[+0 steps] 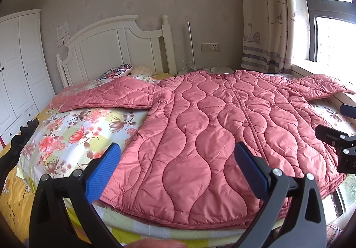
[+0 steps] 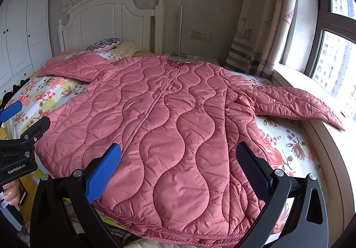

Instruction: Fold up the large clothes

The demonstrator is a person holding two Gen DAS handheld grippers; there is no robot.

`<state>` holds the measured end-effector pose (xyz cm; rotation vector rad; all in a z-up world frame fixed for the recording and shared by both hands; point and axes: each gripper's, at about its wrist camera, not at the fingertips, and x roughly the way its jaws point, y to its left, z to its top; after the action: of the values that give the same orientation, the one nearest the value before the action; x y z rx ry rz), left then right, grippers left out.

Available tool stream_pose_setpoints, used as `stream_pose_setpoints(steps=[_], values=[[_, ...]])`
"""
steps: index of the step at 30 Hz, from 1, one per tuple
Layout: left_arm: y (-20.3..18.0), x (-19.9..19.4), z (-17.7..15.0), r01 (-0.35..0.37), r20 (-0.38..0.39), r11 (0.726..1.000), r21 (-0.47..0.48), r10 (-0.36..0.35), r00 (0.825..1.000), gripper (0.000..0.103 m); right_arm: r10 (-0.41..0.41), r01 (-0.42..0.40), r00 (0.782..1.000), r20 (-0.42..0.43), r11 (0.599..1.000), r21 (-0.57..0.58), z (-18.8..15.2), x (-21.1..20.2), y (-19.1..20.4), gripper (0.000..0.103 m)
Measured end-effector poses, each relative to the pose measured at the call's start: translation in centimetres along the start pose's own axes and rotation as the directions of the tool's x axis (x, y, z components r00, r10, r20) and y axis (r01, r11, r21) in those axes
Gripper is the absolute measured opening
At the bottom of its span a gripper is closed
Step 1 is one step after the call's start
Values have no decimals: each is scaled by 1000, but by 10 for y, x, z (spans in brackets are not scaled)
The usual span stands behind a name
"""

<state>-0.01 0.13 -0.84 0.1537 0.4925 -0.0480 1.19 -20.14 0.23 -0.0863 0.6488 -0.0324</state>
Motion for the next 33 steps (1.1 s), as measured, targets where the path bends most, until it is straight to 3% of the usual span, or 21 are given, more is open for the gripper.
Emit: stream_pose_setpoints(steps=[33], values=[[-3,-3,-14,2,-15,1000,0,-2,1000,101,2,-2,1000,-5,1000,-2,-3,4,1,99]])
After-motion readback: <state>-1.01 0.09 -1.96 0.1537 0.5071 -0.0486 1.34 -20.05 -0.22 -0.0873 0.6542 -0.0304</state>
